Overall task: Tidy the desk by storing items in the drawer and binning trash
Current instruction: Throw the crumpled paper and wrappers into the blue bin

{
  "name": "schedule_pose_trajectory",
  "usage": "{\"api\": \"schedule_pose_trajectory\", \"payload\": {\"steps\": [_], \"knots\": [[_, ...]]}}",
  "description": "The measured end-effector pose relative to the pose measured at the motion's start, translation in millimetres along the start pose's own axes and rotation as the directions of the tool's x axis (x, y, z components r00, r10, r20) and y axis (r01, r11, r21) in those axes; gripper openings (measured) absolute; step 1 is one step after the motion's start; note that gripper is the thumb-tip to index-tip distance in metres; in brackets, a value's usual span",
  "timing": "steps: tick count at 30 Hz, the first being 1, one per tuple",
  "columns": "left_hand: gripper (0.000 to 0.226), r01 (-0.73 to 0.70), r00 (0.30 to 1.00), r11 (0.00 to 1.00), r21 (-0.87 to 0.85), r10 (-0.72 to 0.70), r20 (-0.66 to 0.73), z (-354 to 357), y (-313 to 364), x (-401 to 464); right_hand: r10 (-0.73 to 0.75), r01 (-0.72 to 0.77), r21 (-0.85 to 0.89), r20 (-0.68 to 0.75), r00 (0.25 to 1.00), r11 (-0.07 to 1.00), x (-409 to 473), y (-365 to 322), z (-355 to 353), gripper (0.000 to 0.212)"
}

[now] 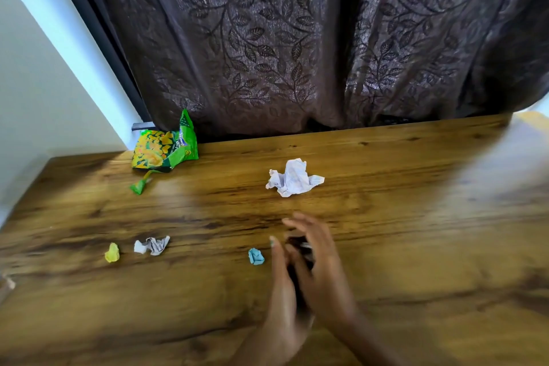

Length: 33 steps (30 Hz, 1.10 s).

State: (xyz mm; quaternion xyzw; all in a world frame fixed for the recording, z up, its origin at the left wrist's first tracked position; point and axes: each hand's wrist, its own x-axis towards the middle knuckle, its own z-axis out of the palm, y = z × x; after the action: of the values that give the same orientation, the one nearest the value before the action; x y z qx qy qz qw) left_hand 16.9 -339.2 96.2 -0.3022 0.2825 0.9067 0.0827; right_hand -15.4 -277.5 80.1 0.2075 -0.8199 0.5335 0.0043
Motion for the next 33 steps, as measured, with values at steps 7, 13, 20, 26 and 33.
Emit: {"api": "schedule_pose_trajectory", "payload": {"steps": [7, 13, 20, 26, 33], "knots": [[0.041, 0.004, 1.000, 0.995, -0.095, -0.007, -0.029, -12.7, 22.1, 3.2, 0.034, 0.011, -0.166, 0.264, 0.964, 0.986, -8.8, -9.5, 17.4, 0.063], [0.022, -0.069, 0.972, 0.971, -0.231, 0.014, -0.233, -26.5, 44.3, 4.7, 0.152, -0.154, -0.013, -0.074, 0.986, 0.988, 14.3, 14.0, -3.2, 0.032], [0.032, -0.026, 0.983, 0.967, -0.252, -0.020, -0.181, -27.3, 44.8, -0.6, 0.232, -0.212, -0.335, 0.019, 0.973, 0.918, 23.6, 62.6, -5.1, 0.039], [0.036, -0.027, 0.982, 0.975, -0.219, -0.016, -0.191, -24.7, 39.6, -0.7, 0.316, -0.315, 0.026, -0.068, 0.946, 0.949, 30.8, 43.5, -9.7, 0.028], [0.035, -0.033, 0.992, 0.991, -0.130, 0.016, -0.128, -19.8, 35.6, -0.8, 0.183, -0.192, 0.176, 0.066, 0.981, 0.965, 12.0, -2.1, 8.8, 0.020]]}}
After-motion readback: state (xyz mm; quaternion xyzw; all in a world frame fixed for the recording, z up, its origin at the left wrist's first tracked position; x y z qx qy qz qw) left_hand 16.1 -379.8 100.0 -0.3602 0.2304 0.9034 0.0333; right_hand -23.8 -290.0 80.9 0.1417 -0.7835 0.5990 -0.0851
